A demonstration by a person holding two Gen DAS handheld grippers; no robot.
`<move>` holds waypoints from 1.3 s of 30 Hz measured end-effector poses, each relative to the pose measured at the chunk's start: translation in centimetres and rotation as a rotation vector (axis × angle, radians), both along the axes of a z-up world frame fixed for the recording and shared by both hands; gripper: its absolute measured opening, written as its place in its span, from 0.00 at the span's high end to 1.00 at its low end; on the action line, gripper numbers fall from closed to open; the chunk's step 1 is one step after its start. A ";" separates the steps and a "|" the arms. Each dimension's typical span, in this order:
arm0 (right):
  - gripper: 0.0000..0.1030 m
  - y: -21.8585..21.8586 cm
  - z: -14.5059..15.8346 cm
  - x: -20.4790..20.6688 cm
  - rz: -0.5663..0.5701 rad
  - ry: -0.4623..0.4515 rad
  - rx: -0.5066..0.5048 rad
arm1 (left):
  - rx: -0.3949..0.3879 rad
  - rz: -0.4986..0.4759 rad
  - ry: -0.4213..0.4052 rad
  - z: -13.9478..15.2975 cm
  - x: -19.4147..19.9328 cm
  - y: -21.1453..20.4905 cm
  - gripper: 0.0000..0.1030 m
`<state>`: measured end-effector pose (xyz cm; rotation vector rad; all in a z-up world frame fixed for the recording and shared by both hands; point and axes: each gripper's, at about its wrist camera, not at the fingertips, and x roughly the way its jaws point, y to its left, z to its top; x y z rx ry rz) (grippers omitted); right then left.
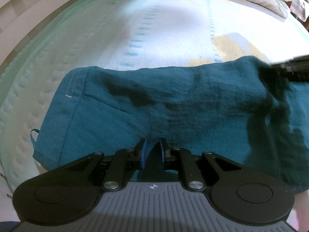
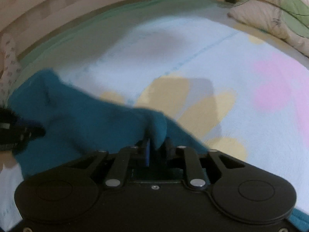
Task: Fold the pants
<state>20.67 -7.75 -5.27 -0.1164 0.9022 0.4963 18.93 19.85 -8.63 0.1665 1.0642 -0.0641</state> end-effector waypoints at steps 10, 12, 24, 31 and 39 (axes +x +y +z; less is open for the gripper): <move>0.90 0.4 -0.9 3.3 0.039 0.084 0.062 | -0.005 0.005 0.003 0.0 -0.1 0.0 0.86; 0.93 0.9 -0.8 3.3 0.003 0.033 -0.013 | -0.010 0.002 0.001 0.1 -0.1 0.1 0.86; 0.75 -1.4 2.1 0.9 -0.163 0.037 0.055 | 0.005 0.023 0.028 1.8 -0.9 -0.6 0.86; 0.70 -2.9 1.4 -7.0 -0.183 0.176 0.066 | -0.050 -0.072 0.041 2.6 -3.4 -5.5 0.86; 0.70 -4.2 -2.2 -13.9 -0.255 0.241 -0.011 | 0.001 -0.092 0.071 -0.1 -5.2 -7.9 0.85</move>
